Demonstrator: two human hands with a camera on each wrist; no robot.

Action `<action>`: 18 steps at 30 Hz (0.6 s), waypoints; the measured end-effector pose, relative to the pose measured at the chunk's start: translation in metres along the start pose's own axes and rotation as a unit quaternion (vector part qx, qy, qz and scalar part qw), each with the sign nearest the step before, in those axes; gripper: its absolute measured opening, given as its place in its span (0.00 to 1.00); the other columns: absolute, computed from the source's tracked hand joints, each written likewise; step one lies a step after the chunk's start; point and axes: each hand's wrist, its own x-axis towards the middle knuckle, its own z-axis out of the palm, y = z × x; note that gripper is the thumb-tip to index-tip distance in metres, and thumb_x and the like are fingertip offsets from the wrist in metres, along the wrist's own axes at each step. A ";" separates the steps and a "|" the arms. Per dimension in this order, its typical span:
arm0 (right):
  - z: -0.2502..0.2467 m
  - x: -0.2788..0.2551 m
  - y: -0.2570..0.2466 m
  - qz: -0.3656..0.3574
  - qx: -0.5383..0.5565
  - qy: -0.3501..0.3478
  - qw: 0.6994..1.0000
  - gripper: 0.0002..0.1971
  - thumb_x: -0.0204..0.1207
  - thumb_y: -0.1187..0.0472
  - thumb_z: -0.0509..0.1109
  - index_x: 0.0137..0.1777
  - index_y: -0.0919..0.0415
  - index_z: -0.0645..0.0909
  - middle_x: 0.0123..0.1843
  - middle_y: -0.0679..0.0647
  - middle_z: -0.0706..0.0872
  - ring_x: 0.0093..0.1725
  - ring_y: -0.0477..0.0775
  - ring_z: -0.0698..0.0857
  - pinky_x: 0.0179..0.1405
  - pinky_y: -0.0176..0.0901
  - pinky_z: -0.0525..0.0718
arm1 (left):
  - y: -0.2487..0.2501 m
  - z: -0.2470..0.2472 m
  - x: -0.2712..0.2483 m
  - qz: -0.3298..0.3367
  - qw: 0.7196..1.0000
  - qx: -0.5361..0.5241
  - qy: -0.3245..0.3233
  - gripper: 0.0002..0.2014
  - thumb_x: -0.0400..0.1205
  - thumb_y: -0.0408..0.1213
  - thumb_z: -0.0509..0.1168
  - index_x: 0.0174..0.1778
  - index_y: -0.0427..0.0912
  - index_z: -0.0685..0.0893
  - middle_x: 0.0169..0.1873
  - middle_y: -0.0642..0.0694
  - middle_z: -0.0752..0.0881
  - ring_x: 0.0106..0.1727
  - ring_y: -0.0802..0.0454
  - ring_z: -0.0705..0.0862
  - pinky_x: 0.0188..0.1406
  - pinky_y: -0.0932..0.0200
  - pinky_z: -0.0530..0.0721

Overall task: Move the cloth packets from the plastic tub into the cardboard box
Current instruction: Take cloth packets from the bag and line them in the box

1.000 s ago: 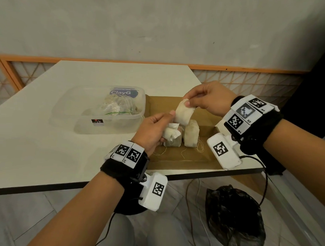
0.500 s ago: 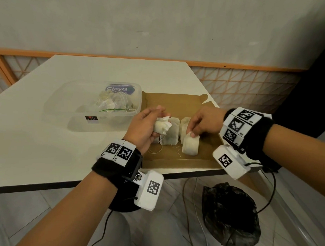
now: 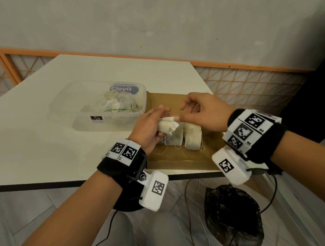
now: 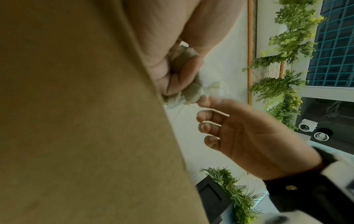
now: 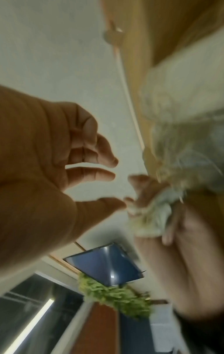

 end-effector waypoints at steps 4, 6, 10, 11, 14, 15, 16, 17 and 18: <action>0.018 -0.009 -0.012 0.048 0.090 -0.055 0.993 0.21 0.65 0.43 0.76 0.51 0.54 0.78 0.38 0.49 0.84 0.36 0.45 0.81 0.41 0.41 0.79 | 0.000 0.005 -0.003 0.003 1.000 0.022 -0.005 0.11 0.87 0.42 0.56 0.49 0.41 0.81 0.29 0.47 0.84 0.15 0.60 0.72 0.11 0.69 0.67; 0.024 -0.007 -0.012 0.074 0.144 -0.049 0.986 0.22 0.67 0.47 0.76 0.56 0.56 0.76 0.39 0.53 0.85 0.37 0.48 0.84 0.43 0.47 0.85 | -0.002 0.005 -0.003 0.014 0.999 0.037 -0.001 0.08 0.87 0.40 0.58 0.51 0.41 0.80 0.34 0.47 0.85 0.17 0.59 0.71 0.12 0.69 0.67; 0.029 -0.015 -0.015 0.079 0.226 -0.074 0.968 0.28 0.65 0.49 0.78 0.63 0.54 0.73 0.39 0.53 0.84 0.38 0.52 0.86 0.42 0.52 0.88 | -0.006 0.003 -0.003 0.048 0.996 0.070 0.008 0.06 0.86 0.37 0.59 0.57 0.42 0.76 0.40 0.47 0.85 0.28 0.57 0.81 0.19 0.67 0.75; 0.031 -0.018 -0.015 0.071 0.233 -0.082 0.966 0.29 0.64 0.49 0.79 0.63 0.52 0.72 0.40 0.52 0.83 0.38 0.52 0.85 0.42 0.52 0.88 | -0.007 0.002 -0.002 0.056 0.996 0.072 0.013 0.07 0.86 0.36 0.59 0.58 0.43 0.76 0.43 0.46 0.84 0.35 0.55 0.83 0.24 0.65 0.78; 0.044 -0.025 -0.009 0.057 0.234 -0.054 0.969 0.29 0.62 0.54 0.81 0.62 0.49 0.73 0.45 0.49 0.80 0.34 0.46 0.82 0.35 0.40 0.85 | -0.008 0.004 0.000 0.058 0.995 0.071 0.026 0.08 0.87 0.35 0.58 0.61 0.43 0.76 0.48 0.46 0.83 0.42 0.53 0.84 0.34 0.62 0.84; 0.050 -0.026 -0.005 0.055 0.243 -0.030 0.968 0.26 0.63 0.57 0.81 0.61 0.51 0.75 0.44 0.49 0.81 0.33 0.45 0.82 0.34 0.37 0.83 | -0.008 0.006 -0.001 0.051 0.996 0.073 0.022 0.08 0.87 0.36 0.58 0.60 0.44 0.76 0.46 0.46 0.83 0.40 0.53 0.83 0.30 0.64 0.84; 0.056 -0.028 -0.002 0.050 0.270 -0.009 0.962 0.22 0.65 0.60 0.80 0.58 0.52 0.77 0.43 0.49 0.83 0.33 0.45 0.82 0.33 0.35 0.83 | -0.008 0.007 -0.002 0.043 0.996 0.078 0.014 0.07 0.86 0.37 0.58 0.59 0.46 0.76 0.45 0.47 0.83 0.39 0.54 0.83 0.26 0.66 0.82; 0.062 -0.031 0.002 0.043 0.303 0.007 0.952 0.17 0.67 0.63 0.78 0.55 0.53 0.80 0.42 0.50 0.85 0.33 0.45 0.82 0.33 0.34 0.83 | -0.007 0.008 -0.003 0.037 0.996 0.084 0.004 0.05 0.86 0.38 0.59 0.56 0.48 0.76 0.44 0.47 0.84 0.39 0.53 0.83 0.24 0.66 0.80; 0.067 -0.032 0.005 0.037 0.335 0.019 0.941 0.14 0.69 0.65 0.77 0.52 0.52 0.82 0.41 0.51 0.86 0.32 0.45 0.83 0.33 0.33 0.84 | -0.007 0.009 -0.003 0.033 0.996 0.088 -0.004 0.04 0.86 0.39 0.59 0.54 0.49 0.76 0.44 0.48 0.85 0.39 0.52 0.83 0.24 0.64 0.79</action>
